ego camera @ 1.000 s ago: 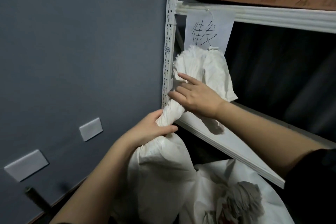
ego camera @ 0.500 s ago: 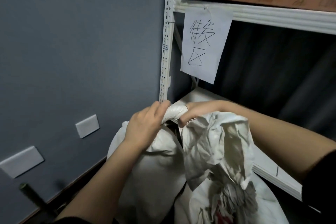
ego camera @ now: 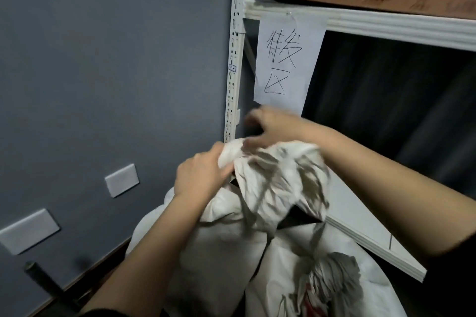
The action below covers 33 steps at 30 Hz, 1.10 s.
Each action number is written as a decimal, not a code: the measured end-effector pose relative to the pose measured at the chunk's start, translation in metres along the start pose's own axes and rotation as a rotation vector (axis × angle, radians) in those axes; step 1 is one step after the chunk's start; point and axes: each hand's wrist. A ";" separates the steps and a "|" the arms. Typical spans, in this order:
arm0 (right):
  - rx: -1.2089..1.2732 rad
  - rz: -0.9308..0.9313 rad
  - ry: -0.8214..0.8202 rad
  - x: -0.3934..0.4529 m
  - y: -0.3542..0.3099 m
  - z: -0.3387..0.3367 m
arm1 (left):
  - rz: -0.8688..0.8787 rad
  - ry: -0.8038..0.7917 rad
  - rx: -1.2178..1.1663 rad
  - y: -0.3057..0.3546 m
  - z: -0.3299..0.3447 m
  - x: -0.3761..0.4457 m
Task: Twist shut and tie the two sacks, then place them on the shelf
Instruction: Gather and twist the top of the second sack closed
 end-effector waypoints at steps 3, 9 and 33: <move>0.118 -0.185 0.421 -0.024 -0.028 -0.015 | -0.204 -0.109 -0.109 -0.013 0.002 0.004; -0.172 -0.739 0.813 -0.072 -0.076 0.029 | -0.331 -0.182 -0.489 -0.023 0.010 0.008; -0.779 -0.504 0.610 0.020 0.039 0.077 | -0.129 -0.570 -0.835 -0.004 -0.014 0.000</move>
Point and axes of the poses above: each hand's wrist, its own x-axis towards the middle knuckle, its own z-axis out of the palm, y = z × x, and after that the axes turned 4 degrees about -y, right-handed
